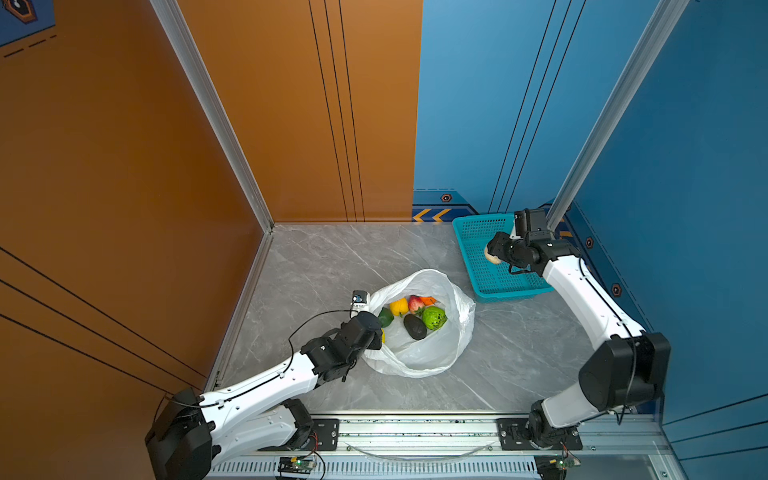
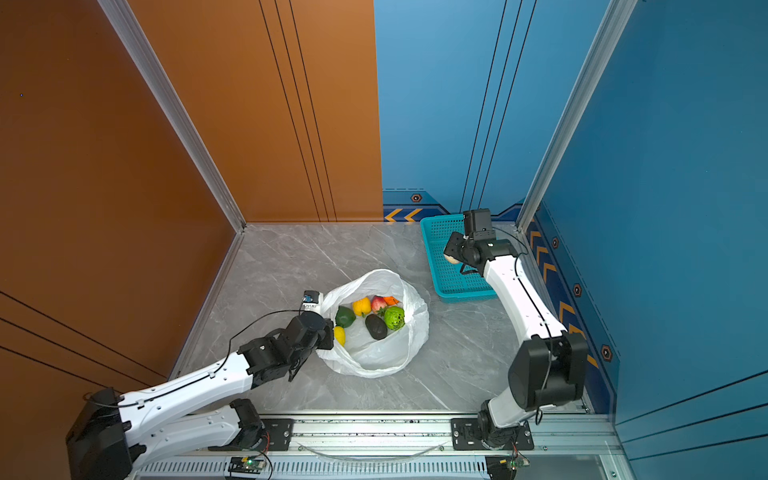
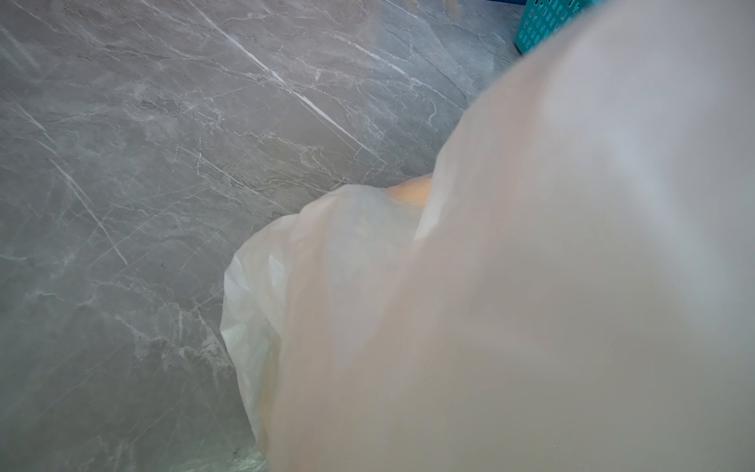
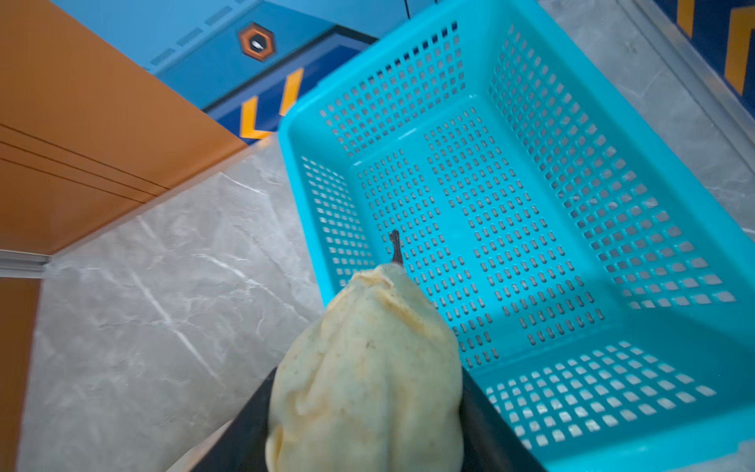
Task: Untie the knot of the plastic bag and take out the fruit
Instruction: Place the fruit in the basket.
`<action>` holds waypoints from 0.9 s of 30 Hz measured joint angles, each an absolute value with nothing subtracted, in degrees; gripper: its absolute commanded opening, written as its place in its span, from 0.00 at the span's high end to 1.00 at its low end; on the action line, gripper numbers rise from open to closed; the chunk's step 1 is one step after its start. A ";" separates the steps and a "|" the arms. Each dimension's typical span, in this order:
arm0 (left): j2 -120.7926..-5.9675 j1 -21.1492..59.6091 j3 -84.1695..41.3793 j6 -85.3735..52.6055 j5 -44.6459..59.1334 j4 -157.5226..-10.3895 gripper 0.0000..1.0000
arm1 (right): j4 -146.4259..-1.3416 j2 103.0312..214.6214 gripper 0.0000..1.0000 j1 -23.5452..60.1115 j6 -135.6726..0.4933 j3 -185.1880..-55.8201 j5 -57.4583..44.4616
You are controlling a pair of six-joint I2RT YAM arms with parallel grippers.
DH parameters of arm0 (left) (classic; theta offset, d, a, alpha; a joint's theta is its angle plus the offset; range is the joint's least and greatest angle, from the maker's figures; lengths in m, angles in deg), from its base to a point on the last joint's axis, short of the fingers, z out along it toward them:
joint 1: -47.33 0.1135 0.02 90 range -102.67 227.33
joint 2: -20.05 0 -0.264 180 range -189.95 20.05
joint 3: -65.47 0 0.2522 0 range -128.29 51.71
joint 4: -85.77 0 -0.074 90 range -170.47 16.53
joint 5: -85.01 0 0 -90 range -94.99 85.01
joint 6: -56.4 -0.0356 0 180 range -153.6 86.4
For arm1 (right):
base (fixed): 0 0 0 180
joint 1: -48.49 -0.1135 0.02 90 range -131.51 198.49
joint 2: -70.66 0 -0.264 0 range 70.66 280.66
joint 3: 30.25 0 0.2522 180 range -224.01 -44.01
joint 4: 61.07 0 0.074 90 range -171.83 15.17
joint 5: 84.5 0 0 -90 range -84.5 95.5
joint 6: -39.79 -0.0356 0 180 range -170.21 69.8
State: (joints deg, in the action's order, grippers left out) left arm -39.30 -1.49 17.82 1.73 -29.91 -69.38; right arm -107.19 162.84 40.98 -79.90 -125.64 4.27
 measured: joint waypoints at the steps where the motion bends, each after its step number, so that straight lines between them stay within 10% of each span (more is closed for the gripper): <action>1: -39.26 -1.49 17.82 1.66 -29.85 -69.73 1.00 | -106.17 165.23 0.56 41.35 -79.46 -125.35 4.29; 17: -37.90 -2.19 17.82 1.33 -29.50 -70.69 1.00 | -100.96 177.64 0.14 41.28 -76.49 -123.08 8.51; 27: -36.70 -2.19 17.82 1.09 -29.52 -70.69 1.00 | -108.66 173.01 0.06 35.71 -74.89 -127.17 8.75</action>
